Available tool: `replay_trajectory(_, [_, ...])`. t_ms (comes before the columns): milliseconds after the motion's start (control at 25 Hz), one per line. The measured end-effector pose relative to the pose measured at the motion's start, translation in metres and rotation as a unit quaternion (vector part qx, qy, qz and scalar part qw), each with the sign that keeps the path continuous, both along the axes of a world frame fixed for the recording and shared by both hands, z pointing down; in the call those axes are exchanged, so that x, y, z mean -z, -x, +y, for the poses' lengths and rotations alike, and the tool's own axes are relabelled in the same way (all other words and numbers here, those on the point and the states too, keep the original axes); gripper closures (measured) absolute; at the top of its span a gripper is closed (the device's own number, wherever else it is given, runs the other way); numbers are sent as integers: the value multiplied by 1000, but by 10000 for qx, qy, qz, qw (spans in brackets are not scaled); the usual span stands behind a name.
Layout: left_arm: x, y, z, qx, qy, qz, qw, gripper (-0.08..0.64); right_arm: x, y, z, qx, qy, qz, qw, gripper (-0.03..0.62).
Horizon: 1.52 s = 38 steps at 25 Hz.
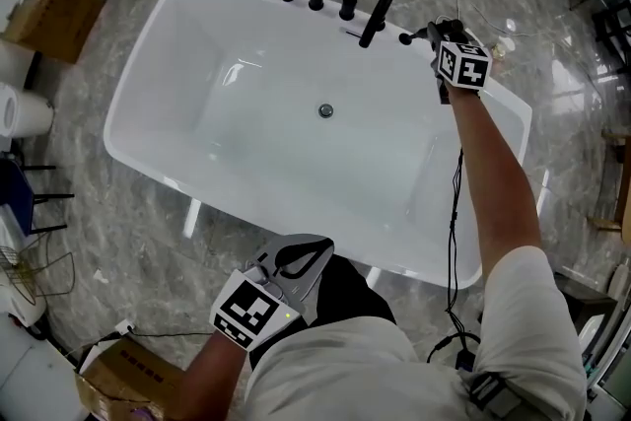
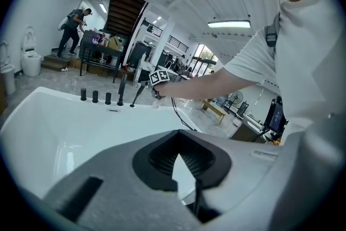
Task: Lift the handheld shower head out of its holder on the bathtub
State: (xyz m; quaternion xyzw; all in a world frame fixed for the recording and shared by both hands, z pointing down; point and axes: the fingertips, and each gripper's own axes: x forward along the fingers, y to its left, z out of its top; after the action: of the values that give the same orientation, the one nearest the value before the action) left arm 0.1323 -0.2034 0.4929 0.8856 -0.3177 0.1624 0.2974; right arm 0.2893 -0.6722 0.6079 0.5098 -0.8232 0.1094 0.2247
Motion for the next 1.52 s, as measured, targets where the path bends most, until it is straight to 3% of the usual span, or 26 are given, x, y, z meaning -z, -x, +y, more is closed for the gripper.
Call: replay_trajectory(1520, [62, 14, 91, -226, -496, -55, 9985, 553, 178, -15, 145, 123, -1036, -132, 9945, 447])
